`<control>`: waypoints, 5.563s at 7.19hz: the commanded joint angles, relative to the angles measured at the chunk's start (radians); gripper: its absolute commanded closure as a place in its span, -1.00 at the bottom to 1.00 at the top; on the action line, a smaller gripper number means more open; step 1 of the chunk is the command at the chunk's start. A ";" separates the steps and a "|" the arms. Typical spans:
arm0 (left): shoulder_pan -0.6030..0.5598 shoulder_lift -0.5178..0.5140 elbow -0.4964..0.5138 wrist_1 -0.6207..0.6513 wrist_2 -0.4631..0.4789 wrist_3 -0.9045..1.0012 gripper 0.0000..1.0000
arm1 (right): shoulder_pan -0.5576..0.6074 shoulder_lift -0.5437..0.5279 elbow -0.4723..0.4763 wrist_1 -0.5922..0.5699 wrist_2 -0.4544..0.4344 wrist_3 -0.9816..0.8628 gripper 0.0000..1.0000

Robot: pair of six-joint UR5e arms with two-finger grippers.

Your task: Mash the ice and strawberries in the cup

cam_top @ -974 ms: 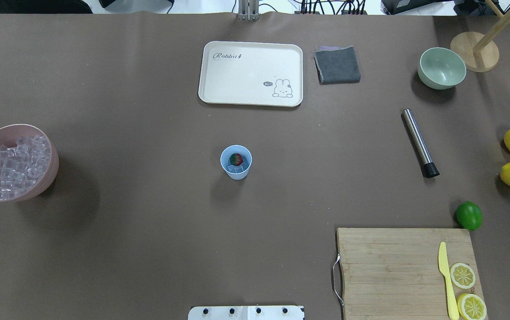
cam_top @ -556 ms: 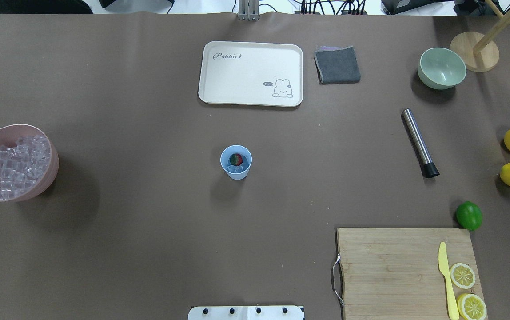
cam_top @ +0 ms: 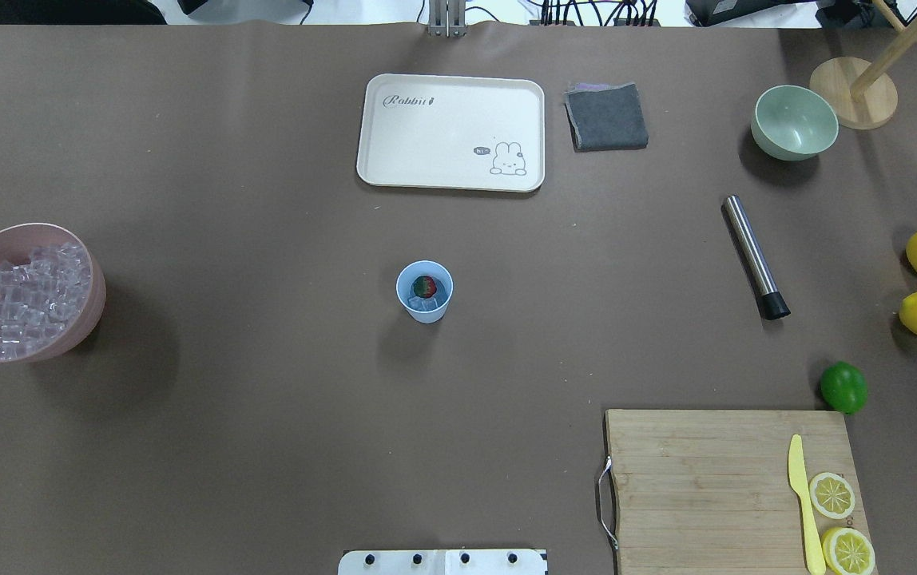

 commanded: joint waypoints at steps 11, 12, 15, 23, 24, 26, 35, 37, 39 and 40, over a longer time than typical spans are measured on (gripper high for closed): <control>0.186 -0.035 0.400 -0.527 0.002 -0.188 -0.95 | -0.087 0.025 -0.199 0.144 -0.075 -0.008 -0.99; 0.209 -0.035 0.416 -0.572 0.002 -0.223 -0.95 | -0.097 0.025 -0.199 0.144 -0.113 -0.009 -0.99; 0.243 -0.020 0.406 -0.623 0.000 -0.271 -0.95 | -0.098 0.016 -0.199 0.146 -0.112 -0.009 -0.99; 0.239 0.054 0.361 -0.620 -0.046 -0.271 -0.95 | -0.080 -0.027 -0.196 0.147 -0.072 -0.005 -0.99; 0.239 0.054 0.355 -0.623 -0.046 -0.268 -0.95 | -0.080 -0.029 -0.194 0.147 -0.072 -0.003 -0.99; 0.239 0.042 0.358 -0.608 -0.038 -0.275 -0.95 | -0.077 -0.027 -0.190 0.146 -0.070 0.010 -0.99; 0.243 -0.081 0.360 -0.358 -0.032 -0.268 -0.95 | -0.077 0.000 -0.179 0.147 -0.067 0.176 -0.99; 0.245 -0.084 0.354 -0.364 -0.043 -0.268 -0.95 | -0.086 0.000 -0.179 0.147 -0.067 0.178 -0.99; 0.251 -0.101 0.367 -0.360 -0.040 -0.268 -0.95 | -0.086 -0.001 -0.177 0.147 -0.067 0.178 -0.99; 0.251 -0.101 0.358 -0.366 -0.040 -0.268 -0.95 | -0.086 -0.009 -0.167 0.147 -0.069 0.176 -0.99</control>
